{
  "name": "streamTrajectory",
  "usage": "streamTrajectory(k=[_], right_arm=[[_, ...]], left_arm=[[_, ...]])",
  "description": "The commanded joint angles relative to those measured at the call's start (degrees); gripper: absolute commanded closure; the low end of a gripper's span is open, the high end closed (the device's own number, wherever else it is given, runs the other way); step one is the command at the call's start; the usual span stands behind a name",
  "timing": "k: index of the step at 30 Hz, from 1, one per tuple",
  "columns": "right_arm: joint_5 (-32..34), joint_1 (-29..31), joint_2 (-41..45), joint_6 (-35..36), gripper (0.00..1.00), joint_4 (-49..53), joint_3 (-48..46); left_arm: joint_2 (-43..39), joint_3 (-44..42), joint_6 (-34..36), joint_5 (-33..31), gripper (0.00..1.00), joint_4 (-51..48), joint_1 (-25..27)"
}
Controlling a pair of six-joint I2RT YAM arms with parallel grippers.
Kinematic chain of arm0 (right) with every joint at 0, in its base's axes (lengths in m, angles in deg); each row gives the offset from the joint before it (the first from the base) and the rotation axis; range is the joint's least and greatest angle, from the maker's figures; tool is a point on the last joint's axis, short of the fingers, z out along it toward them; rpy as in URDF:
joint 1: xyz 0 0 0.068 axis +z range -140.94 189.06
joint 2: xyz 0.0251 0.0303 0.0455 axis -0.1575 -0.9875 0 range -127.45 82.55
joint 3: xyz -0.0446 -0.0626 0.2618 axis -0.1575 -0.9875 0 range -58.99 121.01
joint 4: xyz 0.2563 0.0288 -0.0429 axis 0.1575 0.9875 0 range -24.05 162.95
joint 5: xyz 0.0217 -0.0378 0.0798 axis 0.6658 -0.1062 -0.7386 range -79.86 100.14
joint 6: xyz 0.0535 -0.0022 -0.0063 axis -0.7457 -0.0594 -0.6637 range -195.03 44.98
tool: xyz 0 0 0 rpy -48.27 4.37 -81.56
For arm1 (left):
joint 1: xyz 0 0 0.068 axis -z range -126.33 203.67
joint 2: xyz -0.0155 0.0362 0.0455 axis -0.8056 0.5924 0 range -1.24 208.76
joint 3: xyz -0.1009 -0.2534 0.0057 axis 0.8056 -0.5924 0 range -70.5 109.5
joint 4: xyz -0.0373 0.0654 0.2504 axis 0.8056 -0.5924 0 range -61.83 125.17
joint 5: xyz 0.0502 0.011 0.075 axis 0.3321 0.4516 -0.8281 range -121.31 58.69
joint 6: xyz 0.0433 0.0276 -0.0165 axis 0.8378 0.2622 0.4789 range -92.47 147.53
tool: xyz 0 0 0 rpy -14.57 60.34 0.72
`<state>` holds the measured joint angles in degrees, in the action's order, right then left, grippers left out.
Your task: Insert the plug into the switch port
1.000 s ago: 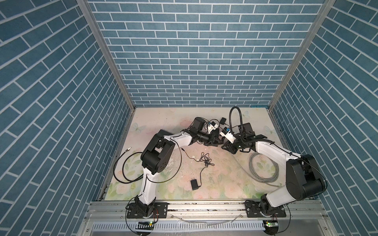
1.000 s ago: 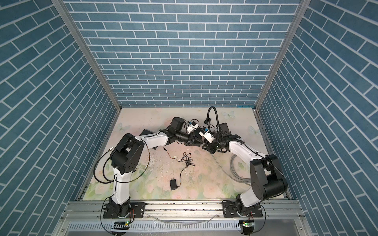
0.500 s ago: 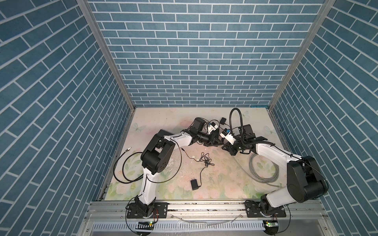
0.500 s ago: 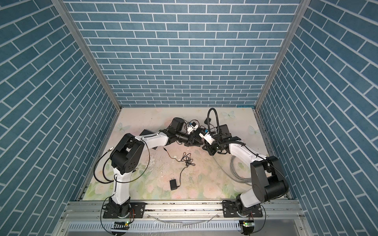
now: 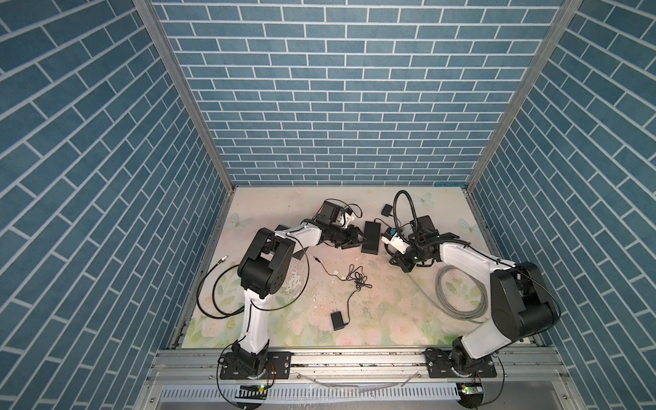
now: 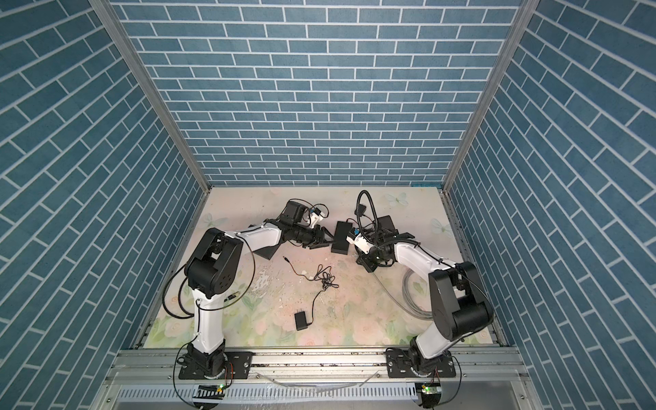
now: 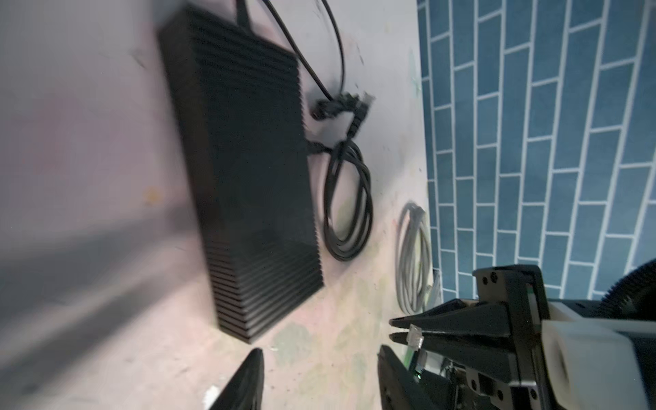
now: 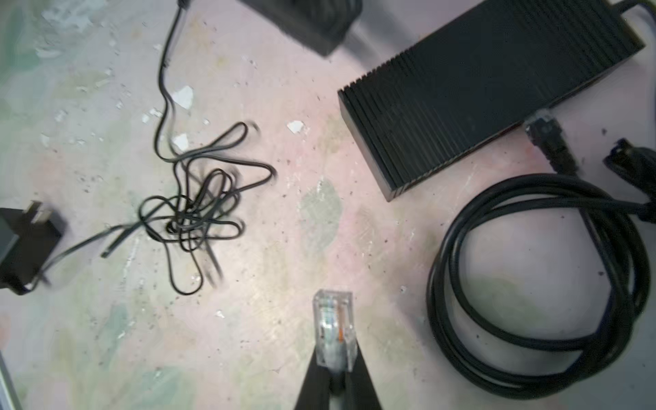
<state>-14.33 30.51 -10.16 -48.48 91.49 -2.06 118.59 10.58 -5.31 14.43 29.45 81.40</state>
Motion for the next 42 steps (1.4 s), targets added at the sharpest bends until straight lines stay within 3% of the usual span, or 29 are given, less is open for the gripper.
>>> streamTrajectory(k=[1,7,16,25,31,42], right_arm=[[2.3,-0.4,-4.2,8.9,0.97,4.1,5.3],[1.2,-0.4,-10.9,15.0,0.97,5.7,11.0],[3.0,-0.7,-19.8,18.6,0.97,8.9,19.6],[3.7,-0.8,-24.9,22.6,0.97,13.2,23.5],[4.5,-0.7,-26.0,23.7,0.98,12.7,24.5],[10.6,-0.4,-26.4,25.2,0.97,21.1,26.8]], left_arm=[[3.4,5.2,6.5,-5.3,0.44,-7.0,0.6],[8.1,12.8,10.7,-8.8,0.36,-12.6,0.6],[14.2,19.8,11.3,-7.4,0.38,-15.3,0.6],[16.2,20.1,10.5,-4.8,0.44,-15.2,0.6],[17.5,21.3,13.8,-6.1,0.45,-19.8,0.6],[17.4,22.1,12.3,-5.3,0.46,-18.7,0.0]])
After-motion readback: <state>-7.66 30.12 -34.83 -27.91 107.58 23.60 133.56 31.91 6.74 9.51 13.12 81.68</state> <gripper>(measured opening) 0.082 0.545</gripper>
